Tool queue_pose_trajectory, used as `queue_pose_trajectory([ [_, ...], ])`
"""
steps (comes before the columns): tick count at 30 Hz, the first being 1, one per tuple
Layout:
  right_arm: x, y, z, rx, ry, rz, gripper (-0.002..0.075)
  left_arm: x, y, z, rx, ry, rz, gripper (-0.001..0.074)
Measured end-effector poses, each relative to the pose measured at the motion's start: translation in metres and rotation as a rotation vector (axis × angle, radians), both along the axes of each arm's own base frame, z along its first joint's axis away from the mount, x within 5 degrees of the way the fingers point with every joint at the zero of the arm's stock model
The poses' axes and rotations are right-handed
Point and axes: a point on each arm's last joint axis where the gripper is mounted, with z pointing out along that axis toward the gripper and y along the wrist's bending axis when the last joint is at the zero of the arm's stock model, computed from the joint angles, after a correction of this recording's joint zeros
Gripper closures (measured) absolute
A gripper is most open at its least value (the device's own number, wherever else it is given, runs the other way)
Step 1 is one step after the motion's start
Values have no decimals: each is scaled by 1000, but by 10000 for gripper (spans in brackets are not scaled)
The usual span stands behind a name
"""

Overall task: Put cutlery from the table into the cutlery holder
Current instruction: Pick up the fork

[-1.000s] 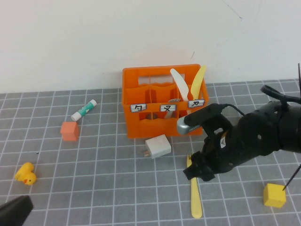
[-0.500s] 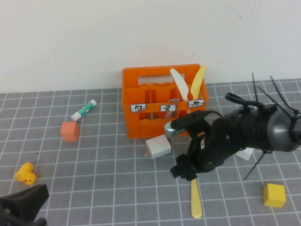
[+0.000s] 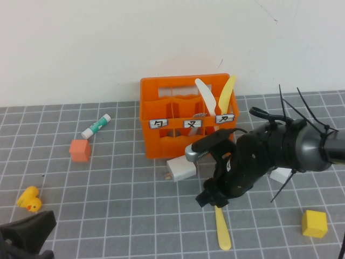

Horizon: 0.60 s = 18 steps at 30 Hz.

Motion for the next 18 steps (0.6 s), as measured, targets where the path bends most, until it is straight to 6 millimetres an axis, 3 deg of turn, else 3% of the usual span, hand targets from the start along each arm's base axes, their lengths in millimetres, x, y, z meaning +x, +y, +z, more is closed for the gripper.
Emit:
queue_pose_trajectory([
  [5, -1, -2, 0, -55, -1, 110, 400, 0, 0, 0, 0, 0, 0, 735],
  [18, -15, -6, 7, -127, 97, 138, 402, 0, 0, 0, 14, -7, -7, 735],
])
